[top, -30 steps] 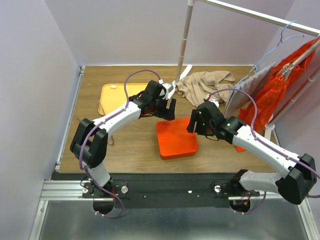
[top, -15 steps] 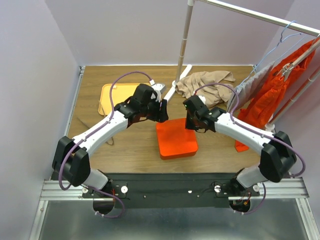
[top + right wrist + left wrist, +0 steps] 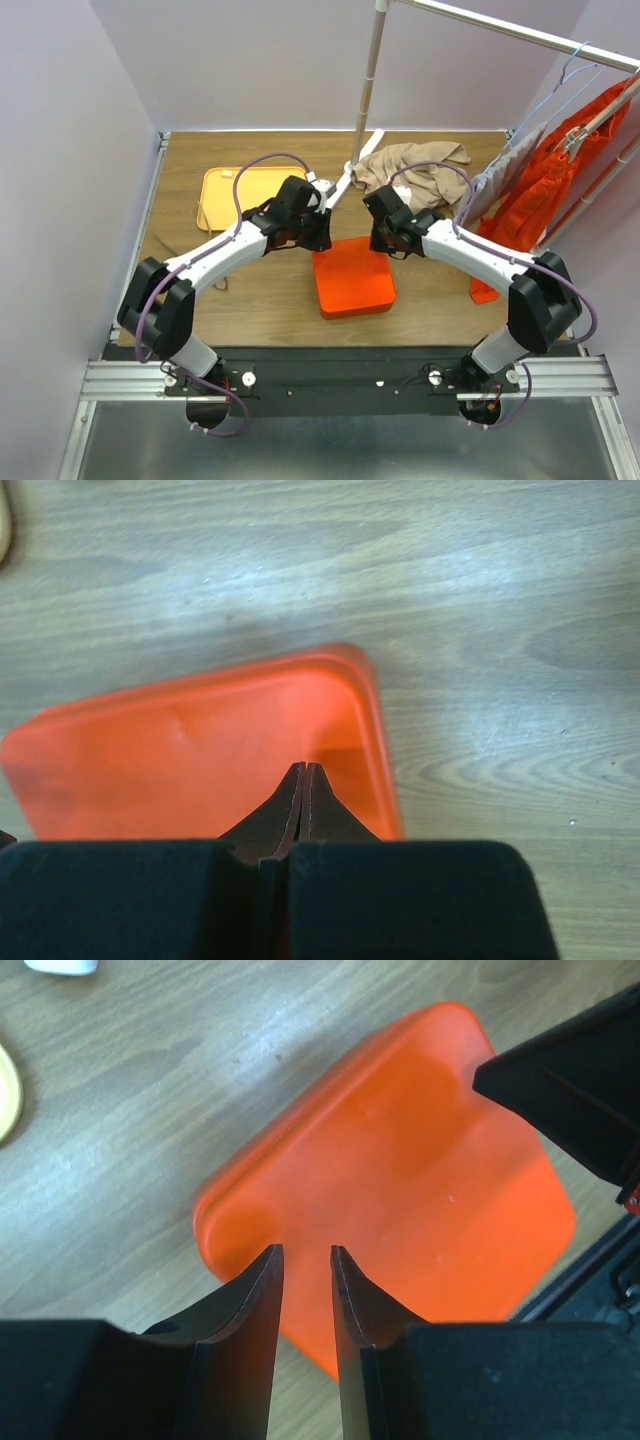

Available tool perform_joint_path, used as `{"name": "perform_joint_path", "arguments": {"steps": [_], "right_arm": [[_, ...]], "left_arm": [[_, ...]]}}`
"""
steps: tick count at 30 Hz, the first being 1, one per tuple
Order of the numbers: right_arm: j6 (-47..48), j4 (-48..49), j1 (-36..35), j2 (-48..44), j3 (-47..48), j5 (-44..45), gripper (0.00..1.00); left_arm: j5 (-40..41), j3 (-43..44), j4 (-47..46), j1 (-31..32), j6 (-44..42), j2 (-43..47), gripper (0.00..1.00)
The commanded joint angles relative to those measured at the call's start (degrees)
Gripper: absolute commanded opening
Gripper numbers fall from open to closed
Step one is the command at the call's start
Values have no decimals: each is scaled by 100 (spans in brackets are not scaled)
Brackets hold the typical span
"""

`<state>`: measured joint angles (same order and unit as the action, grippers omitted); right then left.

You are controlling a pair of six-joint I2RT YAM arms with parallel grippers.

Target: Pack the chocolate

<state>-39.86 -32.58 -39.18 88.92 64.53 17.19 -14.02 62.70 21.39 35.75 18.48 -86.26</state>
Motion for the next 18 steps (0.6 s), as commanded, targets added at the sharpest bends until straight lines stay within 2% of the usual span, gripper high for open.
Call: {"name": "perform_joint_path", "arguments": {"steps": [1, 3, 8, 13, 18], "right_arm": [[-84, 216, 164, 362, -257, 461, 1], [-57, 296, 183, 529, -336, 408, 1], [22, 322, 191, 363, -240, 294, 1], [66, 322, 191, -138, -108, 118, 1], [83, 322, 191, -148, 103, -118, 1]], "left_arm": [[110, 304, -381, 29, -152, -531, 34], [136, 383, -477, 29, -196, -787, 31], [259, 691, -452, 29, -249, -1060, 30], [488, 700, -416, 29, -134, -595, 31], [672, 648, -118, 29, -38, 29, 31]]}}
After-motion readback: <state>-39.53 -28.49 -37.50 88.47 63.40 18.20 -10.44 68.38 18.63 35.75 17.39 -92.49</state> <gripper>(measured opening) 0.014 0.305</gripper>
